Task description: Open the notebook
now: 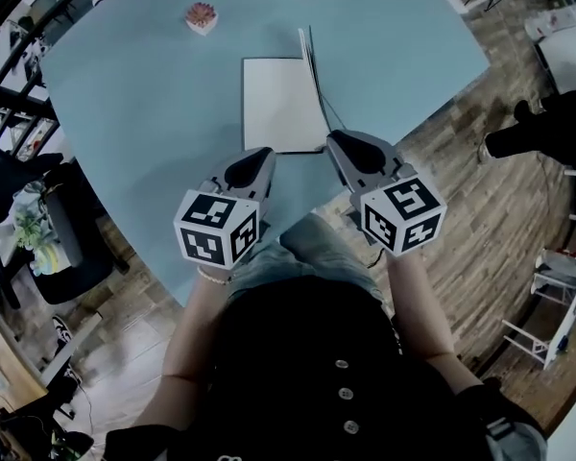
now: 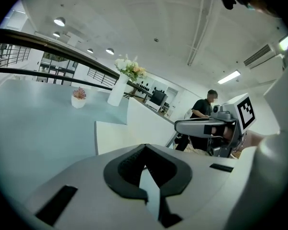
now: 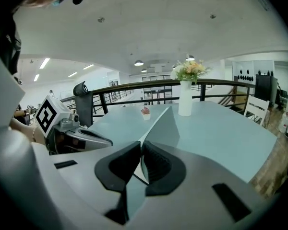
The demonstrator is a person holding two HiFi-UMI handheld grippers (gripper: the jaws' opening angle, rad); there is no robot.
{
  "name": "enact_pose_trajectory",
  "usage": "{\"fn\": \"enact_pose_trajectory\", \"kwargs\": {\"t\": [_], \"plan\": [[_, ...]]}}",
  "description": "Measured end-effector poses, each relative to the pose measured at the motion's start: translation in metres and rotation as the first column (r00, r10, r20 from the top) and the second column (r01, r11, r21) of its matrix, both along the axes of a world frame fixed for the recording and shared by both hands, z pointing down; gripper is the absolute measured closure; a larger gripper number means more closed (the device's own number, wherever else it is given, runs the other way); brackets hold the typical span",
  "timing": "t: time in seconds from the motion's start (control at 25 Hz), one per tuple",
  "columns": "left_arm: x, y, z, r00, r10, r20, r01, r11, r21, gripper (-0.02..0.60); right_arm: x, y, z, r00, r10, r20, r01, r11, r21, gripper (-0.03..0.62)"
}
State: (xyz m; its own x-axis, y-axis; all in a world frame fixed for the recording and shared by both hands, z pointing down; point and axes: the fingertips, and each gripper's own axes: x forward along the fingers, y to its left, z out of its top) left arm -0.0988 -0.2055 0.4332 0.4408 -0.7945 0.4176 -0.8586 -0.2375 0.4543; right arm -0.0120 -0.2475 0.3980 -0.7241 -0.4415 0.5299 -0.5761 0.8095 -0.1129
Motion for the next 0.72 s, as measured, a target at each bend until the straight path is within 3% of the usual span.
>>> {"fn": "enact_pose_trajectory", "kwargs": {"t": [0.28,0.72], "plan": [[0.027,-0.019,-0.007,0.999,0.034,0.022,-0.034,0.999,0.009,0.565,0.043,-0.013,0.002,0.998,0.067,0.011,-0.067,0.998,-0.014,0.565],[0.061,-0.046,-0.010,0.997,0.051,0.055,-0.051,0.999,-0.002,0.565,0.086,-0.032,0.017,0.995,0.096,0.028,-0.093,0.993,-0.075,0.562]]}}
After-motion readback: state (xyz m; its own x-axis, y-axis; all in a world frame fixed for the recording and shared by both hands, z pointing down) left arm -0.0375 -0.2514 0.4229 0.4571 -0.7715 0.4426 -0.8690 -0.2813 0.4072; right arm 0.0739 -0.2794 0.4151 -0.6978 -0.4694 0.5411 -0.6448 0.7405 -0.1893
